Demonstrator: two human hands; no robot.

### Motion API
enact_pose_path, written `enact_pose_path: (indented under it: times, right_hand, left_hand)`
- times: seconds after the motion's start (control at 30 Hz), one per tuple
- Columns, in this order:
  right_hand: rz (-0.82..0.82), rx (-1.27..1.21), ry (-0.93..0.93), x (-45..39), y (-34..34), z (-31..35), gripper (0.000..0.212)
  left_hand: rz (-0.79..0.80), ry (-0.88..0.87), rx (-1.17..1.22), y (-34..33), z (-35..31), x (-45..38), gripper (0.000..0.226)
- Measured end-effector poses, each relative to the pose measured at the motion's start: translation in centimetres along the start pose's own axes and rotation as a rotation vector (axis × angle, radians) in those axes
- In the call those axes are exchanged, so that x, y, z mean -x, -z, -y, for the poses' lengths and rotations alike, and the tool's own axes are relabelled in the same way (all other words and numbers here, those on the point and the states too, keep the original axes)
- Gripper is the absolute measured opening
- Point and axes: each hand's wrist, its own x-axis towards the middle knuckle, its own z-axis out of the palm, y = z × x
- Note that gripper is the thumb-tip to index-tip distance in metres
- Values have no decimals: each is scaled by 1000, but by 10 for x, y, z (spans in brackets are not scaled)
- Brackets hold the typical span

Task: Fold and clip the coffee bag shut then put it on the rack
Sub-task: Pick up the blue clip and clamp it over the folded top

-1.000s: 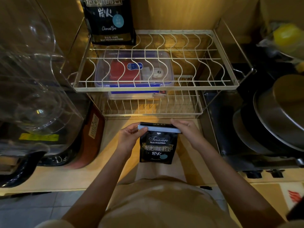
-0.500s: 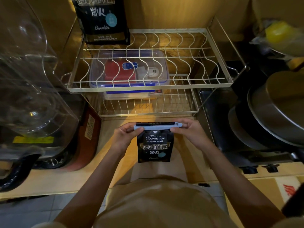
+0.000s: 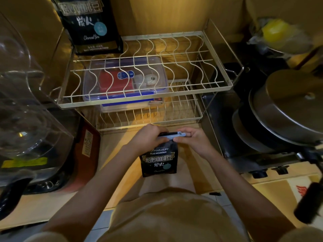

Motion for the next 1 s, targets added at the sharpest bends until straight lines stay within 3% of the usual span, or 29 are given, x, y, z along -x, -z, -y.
enact_pose_path:
  times: [0.1,0.17,0.23,0.3,0.37,0.57,0.83,1.0]
  right_hand:
    - [-4,-22,1,0,0,0,33]
    - [43,89,33,0,2,-1,27]
    - [61,431,99,2,4,-4,23]
    - [13,785,213,2,5,-6,31]
    - [-37,972,353,3,4,-4,43]
    - [30,952,444,6,9,-7,44]
    - [243,918,288,6,18,7,30]
    - [222,1000,333,6,18,8,31]
  left_hand:
    - [-90,-12,-18,-4,3,0,27]
    - [-135,-17,-35,-7,3,2,27]
    - [-159,-20,-45,-9,3,3,28]
    - [-173,-25,-46,-10,2,4,28]
    - [-186,-30,-52,-11,1,6,26]
    - [-182,-42,-87,-13,-4,11,23]
    - [-112,-62,-100,-12,-6,13,26]
    - [-128,-57,-93,-12,-3,10,26]
